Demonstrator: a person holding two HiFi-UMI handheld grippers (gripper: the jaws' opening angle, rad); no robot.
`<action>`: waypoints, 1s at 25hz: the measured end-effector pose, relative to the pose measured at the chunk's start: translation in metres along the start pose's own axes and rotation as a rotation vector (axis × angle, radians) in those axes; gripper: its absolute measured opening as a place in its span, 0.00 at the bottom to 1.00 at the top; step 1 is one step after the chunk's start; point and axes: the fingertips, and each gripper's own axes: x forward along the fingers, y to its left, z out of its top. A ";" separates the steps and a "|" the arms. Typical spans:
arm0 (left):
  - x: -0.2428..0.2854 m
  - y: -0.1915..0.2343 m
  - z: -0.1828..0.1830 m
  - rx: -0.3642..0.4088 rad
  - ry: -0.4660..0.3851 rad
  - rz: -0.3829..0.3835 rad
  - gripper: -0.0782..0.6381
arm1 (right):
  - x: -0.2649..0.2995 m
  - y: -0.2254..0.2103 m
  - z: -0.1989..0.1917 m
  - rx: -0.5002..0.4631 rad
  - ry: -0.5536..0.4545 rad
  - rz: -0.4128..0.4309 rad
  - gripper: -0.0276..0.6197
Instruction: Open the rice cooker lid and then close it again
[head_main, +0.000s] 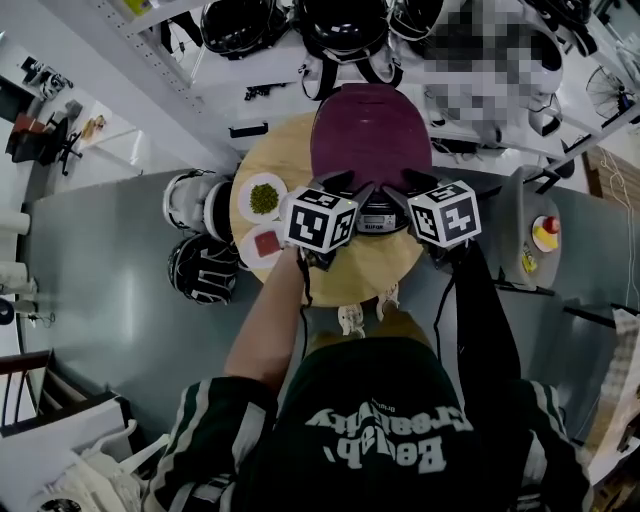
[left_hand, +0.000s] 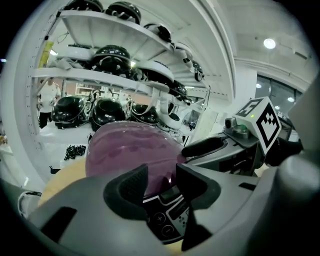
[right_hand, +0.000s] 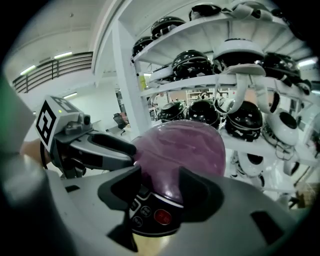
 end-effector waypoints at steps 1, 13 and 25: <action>0.000 -0.001 0.000 0.013 -0.004 0.007 0.36 | 0.000 0.000 0.000 -0.005 -0.007 -0.004 0.42; -0.043 -0.005 0.008 0.091 -0.213 0.173 0.42 | -0.046 0.014 0.012 -0.058 -0.282 -0.072 0.43; -0.127 -0.107 0.008 0.184 -0.457 0.361 0.42 | -0.159 0.051 -0.005 -0.188 -0.522 -0.063 0.45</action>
